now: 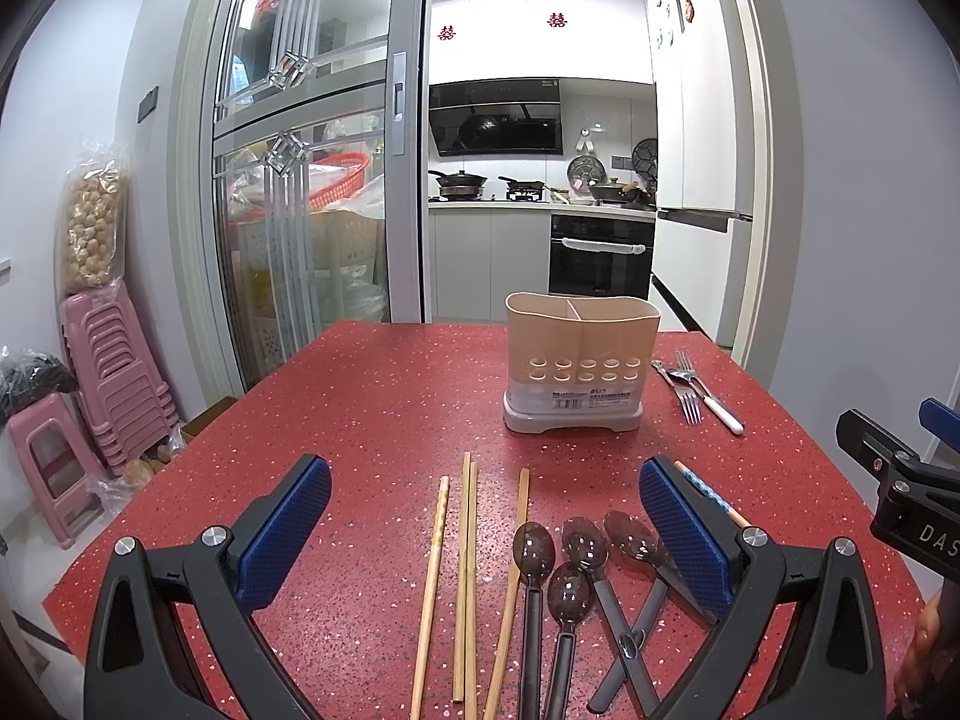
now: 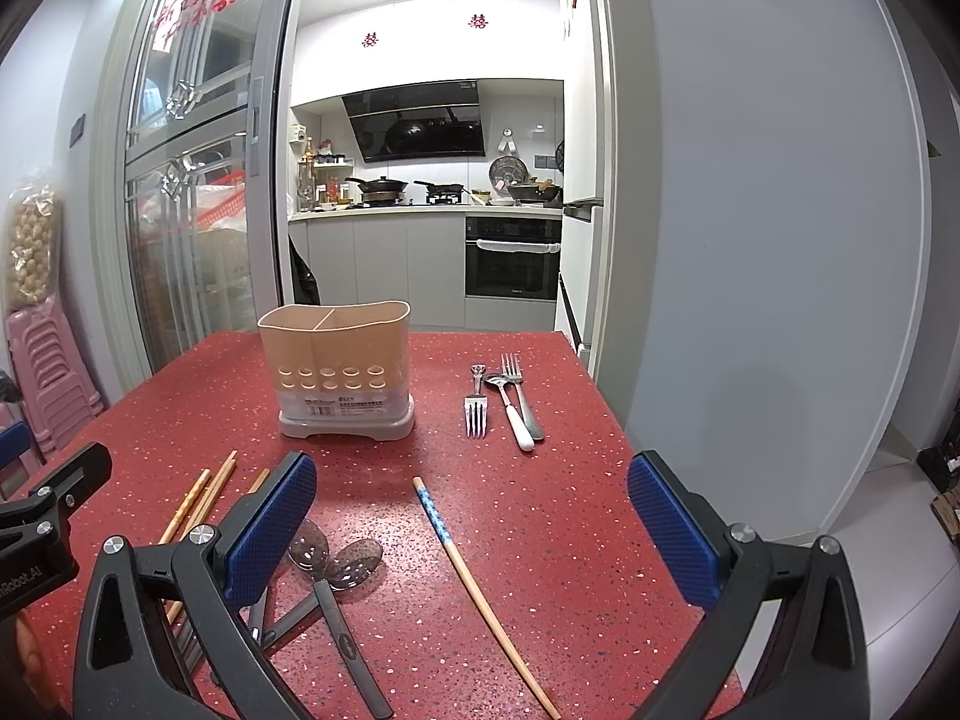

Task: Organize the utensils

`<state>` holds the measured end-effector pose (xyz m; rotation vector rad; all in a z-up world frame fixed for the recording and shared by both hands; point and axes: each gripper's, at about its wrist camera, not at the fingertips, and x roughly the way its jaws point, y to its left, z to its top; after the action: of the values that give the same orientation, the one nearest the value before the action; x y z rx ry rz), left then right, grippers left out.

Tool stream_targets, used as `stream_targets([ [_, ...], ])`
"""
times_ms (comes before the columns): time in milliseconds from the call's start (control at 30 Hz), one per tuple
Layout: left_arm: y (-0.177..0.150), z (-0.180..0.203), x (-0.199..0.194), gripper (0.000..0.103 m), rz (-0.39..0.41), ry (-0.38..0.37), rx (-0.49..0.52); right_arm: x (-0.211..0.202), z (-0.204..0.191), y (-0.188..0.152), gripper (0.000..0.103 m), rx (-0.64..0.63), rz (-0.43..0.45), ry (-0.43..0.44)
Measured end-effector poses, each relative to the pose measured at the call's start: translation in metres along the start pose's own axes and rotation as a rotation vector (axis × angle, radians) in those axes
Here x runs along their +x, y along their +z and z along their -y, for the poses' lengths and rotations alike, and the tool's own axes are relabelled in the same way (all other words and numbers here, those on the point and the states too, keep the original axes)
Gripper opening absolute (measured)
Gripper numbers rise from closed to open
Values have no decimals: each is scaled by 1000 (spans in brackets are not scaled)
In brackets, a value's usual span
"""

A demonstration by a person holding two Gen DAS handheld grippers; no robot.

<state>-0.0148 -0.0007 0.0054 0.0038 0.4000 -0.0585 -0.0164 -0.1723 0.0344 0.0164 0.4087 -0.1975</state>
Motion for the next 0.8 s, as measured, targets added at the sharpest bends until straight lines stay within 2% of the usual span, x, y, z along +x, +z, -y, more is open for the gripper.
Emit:
stream_targets([
  [800,-1,1,4,103,-15,8,4,0,1,1,103,10,-8,13],
])
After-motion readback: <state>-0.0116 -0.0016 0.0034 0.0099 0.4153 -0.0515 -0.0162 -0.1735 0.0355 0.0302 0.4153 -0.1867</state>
